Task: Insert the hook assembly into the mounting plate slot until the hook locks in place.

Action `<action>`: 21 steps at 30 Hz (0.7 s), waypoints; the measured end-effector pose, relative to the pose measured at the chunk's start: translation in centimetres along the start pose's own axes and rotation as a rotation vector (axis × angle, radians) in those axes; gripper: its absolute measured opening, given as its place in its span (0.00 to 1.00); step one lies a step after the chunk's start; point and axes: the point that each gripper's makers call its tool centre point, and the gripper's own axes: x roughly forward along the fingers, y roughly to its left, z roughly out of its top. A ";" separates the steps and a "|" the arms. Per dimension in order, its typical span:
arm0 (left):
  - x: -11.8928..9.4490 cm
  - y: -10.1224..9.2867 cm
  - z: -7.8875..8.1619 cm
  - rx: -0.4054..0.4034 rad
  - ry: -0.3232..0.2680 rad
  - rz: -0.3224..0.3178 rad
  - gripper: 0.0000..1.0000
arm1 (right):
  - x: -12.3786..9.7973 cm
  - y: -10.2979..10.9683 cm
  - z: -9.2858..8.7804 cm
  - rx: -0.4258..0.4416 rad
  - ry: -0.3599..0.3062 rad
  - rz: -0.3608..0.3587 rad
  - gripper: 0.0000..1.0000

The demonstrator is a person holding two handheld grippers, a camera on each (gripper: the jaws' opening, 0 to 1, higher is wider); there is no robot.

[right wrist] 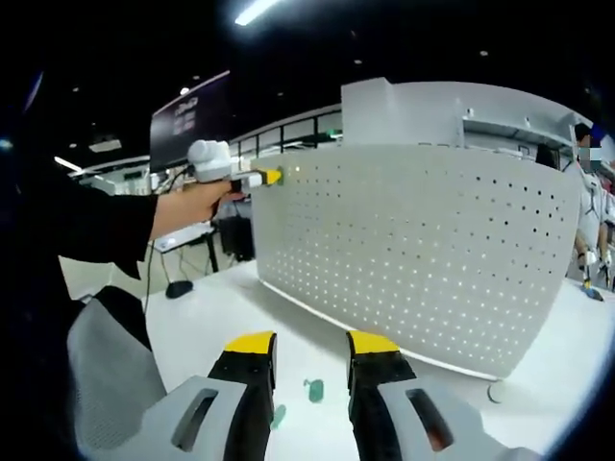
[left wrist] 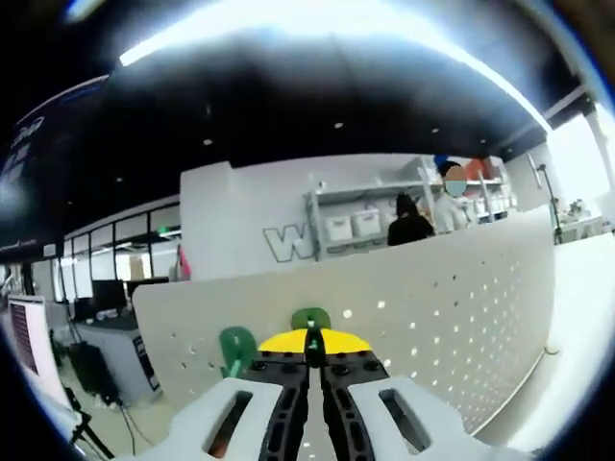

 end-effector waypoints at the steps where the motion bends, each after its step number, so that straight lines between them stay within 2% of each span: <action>1: 0.0 0.0 0.0 0.004 -0.003 0.001 0.03 | 0.0 0.0 0.0 -0.002 0.001 0.000 0.28; 6: 0.3 -0.1 -0.1 0.020 -0.003 0.000 0.03 | 0.0 -0.2 -0.1 0.000 0.006 -0.003 0.28; 16: 0.9 -0.4 -0.5 0.171 0.023 0.011 0.04 | 0.3 0.0 -0.5 0.001 0.015 0.004 0.28; 21: 0.8 -0.2 -0.3 0.139 0.014 0.013 0.05 | 0.3 0.2 -0.3 0.000 0.010 0.009 0.28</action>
